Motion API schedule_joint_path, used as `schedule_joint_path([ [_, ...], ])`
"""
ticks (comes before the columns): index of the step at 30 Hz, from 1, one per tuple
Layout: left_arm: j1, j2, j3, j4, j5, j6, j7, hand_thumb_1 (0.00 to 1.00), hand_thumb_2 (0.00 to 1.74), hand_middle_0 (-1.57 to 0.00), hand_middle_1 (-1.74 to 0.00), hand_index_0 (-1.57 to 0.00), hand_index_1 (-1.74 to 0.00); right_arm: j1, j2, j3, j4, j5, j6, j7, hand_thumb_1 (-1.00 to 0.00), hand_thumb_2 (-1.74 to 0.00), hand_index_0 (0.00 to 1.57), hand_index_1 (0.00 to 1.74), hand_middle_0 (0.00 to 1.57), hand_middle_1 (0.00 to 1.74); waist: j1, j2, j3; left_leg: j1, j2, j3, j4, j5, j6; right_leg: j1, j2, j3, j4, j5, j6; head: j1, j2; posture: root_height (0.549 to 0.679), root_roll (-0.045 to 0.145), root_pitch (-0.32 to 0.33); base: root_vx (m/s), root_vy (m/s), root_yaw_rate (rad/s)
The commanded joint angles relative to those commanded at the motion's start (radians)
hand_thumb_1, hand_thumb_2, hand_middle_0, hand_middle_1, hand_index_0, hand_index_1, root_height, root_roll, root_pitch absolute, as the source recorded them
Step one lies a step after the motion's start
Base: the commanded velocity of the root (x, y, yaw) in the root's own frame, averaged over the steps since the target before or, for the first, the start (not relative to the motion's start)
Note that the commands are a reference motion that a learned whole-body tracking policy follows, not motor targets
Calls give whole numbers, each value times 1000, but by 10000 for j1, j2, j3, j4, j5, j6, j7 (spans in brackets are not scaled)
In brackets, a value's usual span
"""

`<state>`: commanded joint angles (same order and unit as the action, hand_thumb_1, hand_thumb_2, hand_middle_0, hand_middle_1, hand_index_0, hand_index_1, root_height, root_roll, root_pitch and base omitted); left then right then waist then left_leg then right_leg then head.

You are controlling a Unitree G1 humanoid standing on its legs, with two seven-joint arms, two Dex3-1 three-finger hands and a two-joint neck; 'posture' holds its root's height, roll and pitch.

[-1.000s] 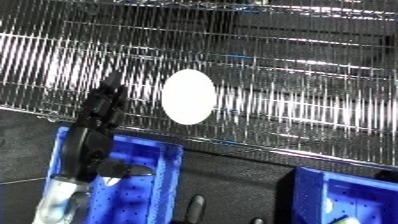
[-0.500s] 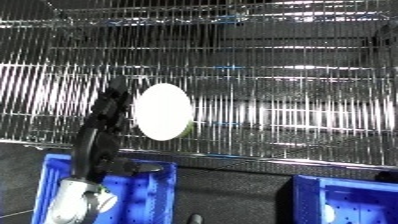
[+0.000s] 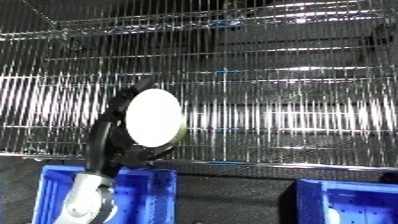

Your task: Pick up the object and place it into the box

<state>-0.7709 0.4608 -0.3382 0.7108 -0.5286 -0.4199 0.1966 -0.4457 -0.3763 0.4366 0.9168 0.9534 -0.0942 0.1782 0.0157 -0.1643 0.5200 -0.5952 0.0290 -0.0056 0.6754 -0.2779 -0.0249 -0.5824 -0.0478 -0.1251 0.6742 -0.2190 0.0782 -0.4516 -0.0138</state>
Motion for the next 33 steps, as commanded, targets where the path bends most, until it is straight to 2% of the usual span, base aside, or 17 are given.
schedule_joint_path([
  [9, -227, -80, 56, 298, -8, 46, -62, 1000, 1740, -1570, -1740, -1570, -1740, 20, 103, 40, -88, -43, -48, -106, 0, 0, 0, 0, 0, 0, -43, -13, 0, 60, -18, -2, 2, -46, -20, 52, -46, -2, -30, -16, 21, -116, -56, 640, -1, 150, -6, 5, 10],
  [15, 14, -32, 225, 316, -513, -95, -153, 1000, 1740, -1570, -1740, -1570, -1740, 98, 166, 18, -25, -105, -116, -155, 0, 0, 0, 0, 0, 0, 43, 109, 0, 206, -95, -31, -203, 34, -40, 160, -113, -36, -145, -26, 10, -183, -37, 641, 4, 149, -11, 6, 59],
  [21, 924, -21, 904, -542, -1764, -792, -565, 1000, 1740, -1570, -1740, -1570, -1740, 508, 211, -180, 17, -95, -417, -197, 0, 0, 0, 0, 0, 0, 347, 350, 0, 411, -219, -153, -631, 213, -67, 303, -285, -187, -216, -123, -26, 214, -93, 643, 13, 150, -10, -19, 170],
  [27, 2096, 36, 1807, -2229, -1639, -1364, -98, 1000, 1740, -1570, -1740, -1570, -1740, 987, 215, -506, 18, -18, -760, -365, 0, 0, 0, 0, 0, 0, 784, 662, 0, 526, -486, -357, -718, 241, -52, 441, -512, -427, -120, -279, -102, 378, -375, 645, 26, 144, -4, -37, 228],
  [33, 3541, 515, 2818, -3316, -409, -1826, 1185, 1000, 1740, -1570, -1740, -1570, -1740, 1585, 47, -995, 23, 152, -1074, -410, 0, 0, 0, 0, 0, 0, 1268, 1017, 0, 605, -788, -631, -776, 324, -41, 662, -746, -740, -39, -469, -199, -861, -362, 646, 38, 136, 12, -44, 239],
])
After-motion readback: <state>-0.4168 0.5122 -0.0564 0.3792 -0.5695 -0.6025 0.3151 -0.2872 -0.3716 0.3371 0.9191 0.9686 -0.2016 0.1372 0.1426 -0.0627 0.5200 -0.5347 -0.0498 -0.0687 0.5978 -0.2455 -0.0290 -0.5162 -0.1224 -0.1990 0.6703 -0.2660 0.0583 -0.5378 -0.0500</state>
